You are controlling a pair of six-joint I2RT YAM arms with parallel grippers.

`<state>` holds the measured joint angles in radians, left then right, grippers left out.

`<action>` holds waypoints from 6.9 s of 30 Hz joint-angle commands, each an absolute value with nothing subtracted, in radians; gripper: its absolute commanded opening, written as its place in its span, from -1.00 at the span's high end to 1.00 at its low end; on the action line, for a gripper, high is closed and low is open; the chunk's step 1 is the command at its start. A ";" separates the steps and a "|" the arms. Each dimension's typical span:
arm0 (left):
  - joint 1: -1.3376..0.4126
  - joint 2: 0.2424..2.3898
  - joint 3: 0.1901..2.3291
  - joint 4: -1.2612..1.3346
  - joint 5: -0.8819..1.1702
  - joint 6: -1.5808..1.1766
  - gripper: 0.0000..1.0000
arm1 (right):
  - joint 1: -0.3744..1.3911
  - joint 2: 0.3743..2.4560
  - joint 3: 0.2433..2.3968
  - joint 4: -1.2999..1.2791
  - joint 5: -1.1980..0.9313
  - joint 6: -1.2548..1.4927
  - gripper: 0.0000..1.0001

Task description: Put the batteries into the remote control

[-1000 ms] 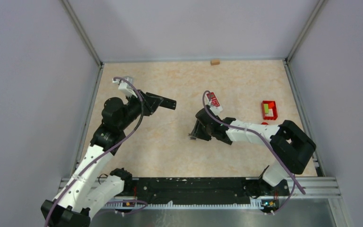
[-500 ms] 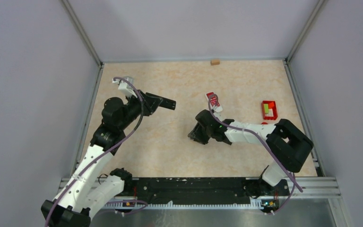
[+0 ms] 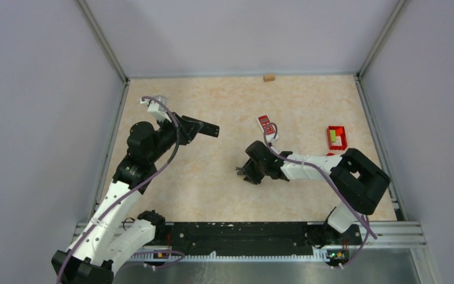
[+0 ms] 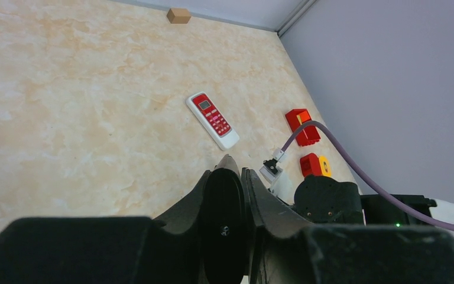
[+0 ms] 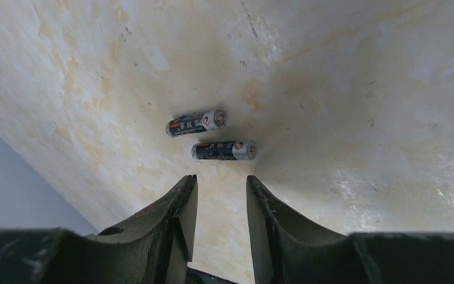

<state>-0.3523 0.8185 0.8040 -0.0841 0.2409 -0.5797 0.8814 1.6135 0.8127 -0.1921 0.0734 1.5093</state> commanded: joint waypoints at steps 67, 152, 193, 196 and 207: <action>-0.334 0.751 0.822 -0.088 0.170 -0.563 1.00 | 0.825 1.751 1.262 -0.827 0.265 1.510 1.00; -0.292 1.104 0.957 0.064 1.142 -0.687 1.00 | 0.944 1.147 1.029 -0.127 -0.319 -0.143 1.00; -0.284 1.109 0.951 0.106 1.117 -0.727 1.00 | 0.943 1.190 1.074 -0.224 -0.347 -0.087 0.80; -0.283 1.108 0.951 0.106 1.117 -0.724 1.00 | 0.944 1.196 1.084 -0.240 -0.347 -0.077 0.80; -0.279 1.109 0.949 0.101 1.116 -0.721 1.00 | 0.943 1.194 1.094 -0.231 -0.320 -0.041 0.55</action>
